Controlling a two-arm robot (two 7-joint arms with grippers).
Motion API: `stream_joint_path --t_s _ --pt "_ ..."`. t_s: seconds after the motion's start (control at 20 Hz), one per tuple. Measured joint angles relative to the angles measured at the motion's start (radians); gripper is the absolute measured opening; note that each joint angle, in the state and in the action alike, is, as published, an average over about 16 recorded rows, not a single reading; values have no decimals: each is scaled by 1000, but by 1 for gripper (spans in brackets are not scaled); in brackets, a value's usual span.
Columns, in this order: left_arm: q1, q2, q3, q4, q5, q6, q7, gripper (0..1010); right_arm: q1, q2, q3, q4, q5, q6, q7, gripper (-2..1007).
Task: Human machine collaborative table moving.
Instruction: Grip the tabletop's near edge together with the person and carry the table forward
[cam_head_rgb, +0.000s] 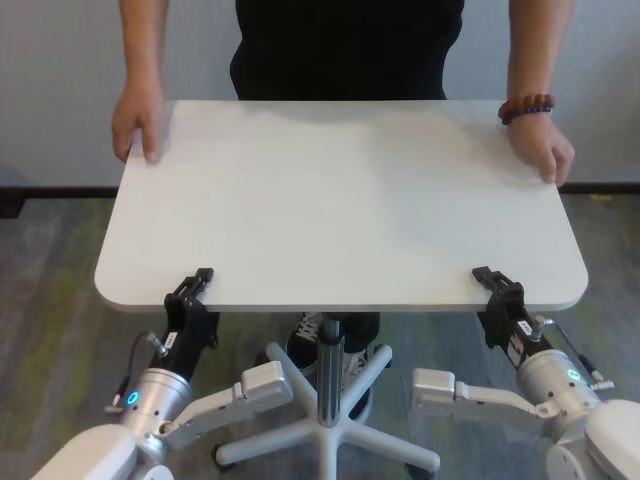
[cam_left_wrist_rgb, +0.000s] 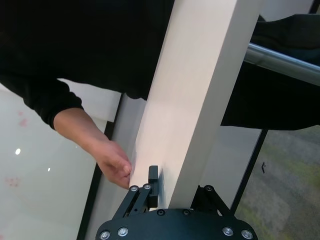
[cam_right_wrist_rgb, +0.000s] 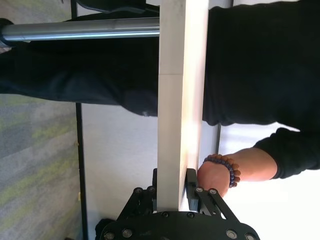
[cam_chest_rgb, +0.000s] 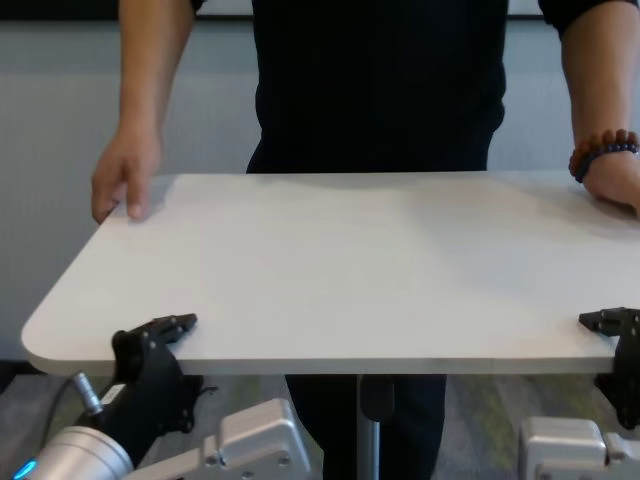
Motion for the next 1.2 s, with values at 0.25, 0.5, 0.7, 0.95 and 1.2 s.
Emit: stream_joint_path --t_s 0.25,0.5,0.7,0.95,1.2 --pt "-24 -12 9 36 6 2 5 291 51 -15 -11 69 14 -20 -19 255" --pt "-29 -15 12 44 7 2 5 291 99 -32 -22 140 27 -40 -40 254" --pt "-25 -13 11 40 7 2 5 292 134 -47 -32 196 37 -55 -58 253" --pt "-22 -11 9 36 7 3 5 292 170 -63 -43 259 50 -74 -79 253" --pt "-19 -10 8 33 7 3 5 292 199 -74 -52 311 63 -90 -98 252"
